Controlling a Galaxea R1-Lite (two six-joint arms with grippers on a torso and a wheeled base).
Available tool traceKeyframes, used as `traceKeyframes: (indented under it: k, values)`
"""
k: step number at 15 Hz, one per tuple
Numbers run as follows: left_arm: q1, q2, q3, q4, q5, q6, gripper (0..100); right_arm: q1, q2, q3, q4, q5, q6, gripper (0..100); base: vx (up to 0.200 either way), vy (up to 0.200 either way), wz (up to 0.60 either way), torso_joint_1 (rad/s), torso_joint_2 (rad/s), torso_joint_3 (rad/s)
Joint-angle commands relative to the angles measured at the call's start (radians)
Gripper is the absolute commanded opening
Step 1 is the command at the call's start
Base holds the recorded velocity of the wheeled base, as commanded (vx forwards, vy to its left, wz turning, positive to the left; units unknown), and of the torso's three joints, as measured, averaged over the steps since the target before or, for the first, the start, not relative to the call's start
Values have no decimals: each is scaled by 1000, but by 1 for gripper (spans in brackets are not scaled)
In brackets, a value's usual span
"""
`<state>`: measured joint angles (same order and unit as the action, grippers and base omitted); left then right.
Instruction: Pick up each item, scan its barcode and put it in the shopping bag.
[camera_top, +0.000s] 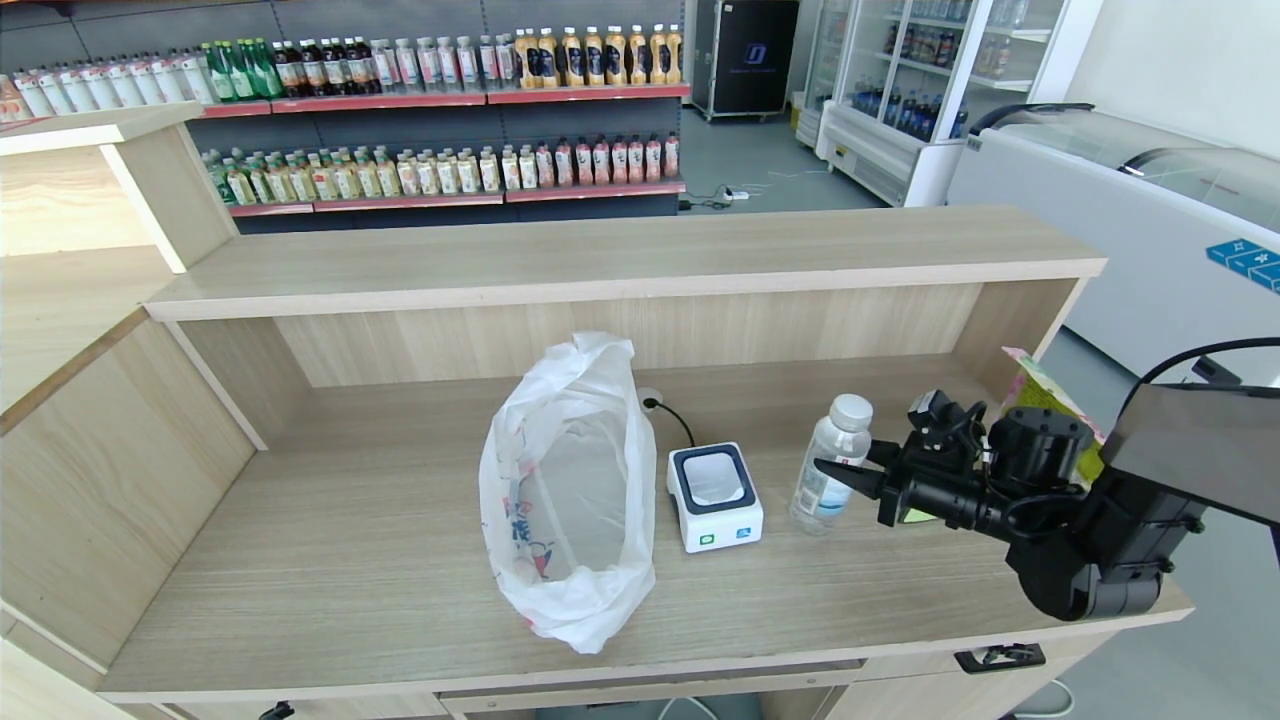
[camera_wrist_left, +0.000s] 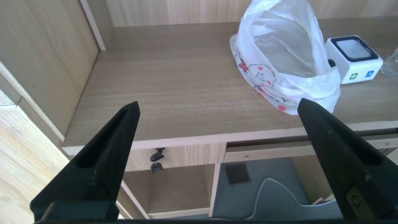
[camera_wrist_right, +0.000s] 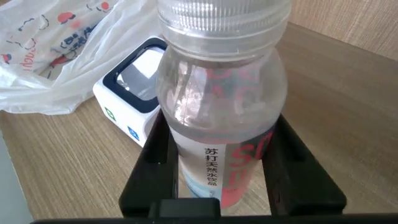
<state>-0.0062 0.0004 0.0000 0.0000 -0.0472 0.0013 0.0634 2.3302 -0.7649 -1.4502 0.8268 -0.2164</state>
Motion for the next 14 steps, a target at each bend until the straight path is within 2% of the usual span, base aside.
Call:
traceKeyframes:
  k: [1, 5, 8, 10, 12, 14]
  values:
    - [0, 1, 0, 0, 0, 0, 100, 1, 1, -2, 1, 2, 0, 0, 0, 0, 0, 0, 0, 0]
    - [0, 1, 0, 0, 0, 0, 100, 1, -6, 4, 1, -5, -9, 0, 0, 0, 0, 0, 0, 0]
    - [0, 1, 0, 0, 0, 0, 100, -1, -127, 91, 19, -8, -3, 0, 0, 0, 0, 0, 0, 0]
    - [0, 1, 0, 0, 0, 0, 100, 1, -301, 111, 131, 38, 52, 0, 0, 0, 0, 0, 0, 0]
    - [0, 1, 0, 0, 0, 0, 100, 1, -506, 88, 292, 130, 170, 0, 0, 0, 0, 0, 0, 0]
    - [0, 1, 0, 0, 0, 0, 100, -2, -643, 68, 366, 184, 276, 0, 0, 0, 0, 0, 0, 0]
